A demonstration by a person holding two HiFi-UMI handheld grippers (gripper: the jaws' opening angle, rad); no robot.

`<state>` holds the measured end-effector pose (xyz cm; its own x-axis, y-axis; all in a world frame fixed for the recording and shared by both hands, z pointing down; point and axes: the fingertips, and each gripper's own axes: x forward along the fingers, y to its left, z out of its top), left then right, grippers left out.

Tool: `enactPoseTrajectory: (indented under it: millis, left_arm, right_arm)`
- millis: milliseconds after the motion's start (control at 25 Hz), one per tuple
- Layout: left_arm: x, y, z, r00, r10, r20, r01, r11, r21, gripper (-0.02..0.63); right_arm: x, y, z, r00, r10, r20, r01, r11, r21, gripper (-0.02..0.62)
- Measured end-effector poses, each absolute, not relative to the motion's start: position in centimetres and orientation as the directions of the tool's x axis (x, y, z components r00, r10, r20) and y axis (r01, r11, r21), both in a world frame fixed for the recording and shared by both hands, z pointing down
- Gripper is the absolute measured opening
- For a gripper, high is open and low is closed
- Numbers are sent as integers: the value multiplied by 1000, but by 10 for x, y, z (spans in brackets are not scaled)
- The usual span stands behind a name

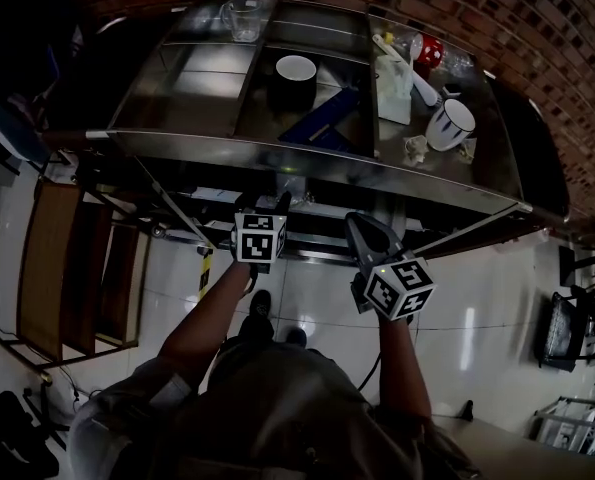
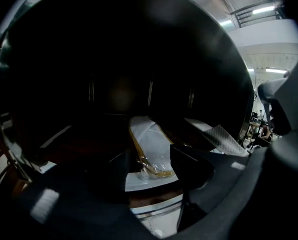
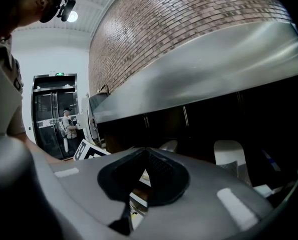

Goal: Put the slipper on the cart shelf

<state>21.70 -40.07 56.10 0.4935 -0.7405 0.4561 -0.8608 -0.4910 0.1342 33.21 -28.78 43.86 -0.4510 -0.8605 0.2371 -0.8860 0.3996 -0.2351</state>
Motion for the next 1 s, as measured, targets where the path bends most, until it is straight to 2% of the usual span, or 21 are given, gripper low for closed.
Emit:
enactPoseTrajectory:
  millis: [80, 200, 320, 600, 800, 1000]
  left_arm:
    - [217, -393, 547, 507, -746, 432, -855, -500, 140, 233]
    - [214, -380, 522, 519, -762, 386, -851, -504, 148, 120]
    - [211, -369, 495, 526, -780, 340, -849, -503, 158, 66]
    - [211, -333, 451, 553, -780, 294, -832, -535, 146, 8]
    - [213, -299, 431, 598, -760, 255, -801, -576, 163, 8]
    - [223, -268, 433, 634, -725, 269, -772, -615, 162, 8]
  right_arm:
    - [334, -286, 435, -450, -864, 224, -886, 399, -237, -2]
    - [337, -282, 427, -451, -870, 201, -884, 402, -240, -2]
    - [336, -279, 419, -460, -871, 174, -878, 416, -238, -2]
    - [331, -262, 406, -494, -859, 130, -858, 459, -231, -2]
    - [325, -248, 398, -512, -852, 110, -850, 484, -209, -2]
    - [323, -233, 391, -531, -841, 106, -840, 507, -192, -2]
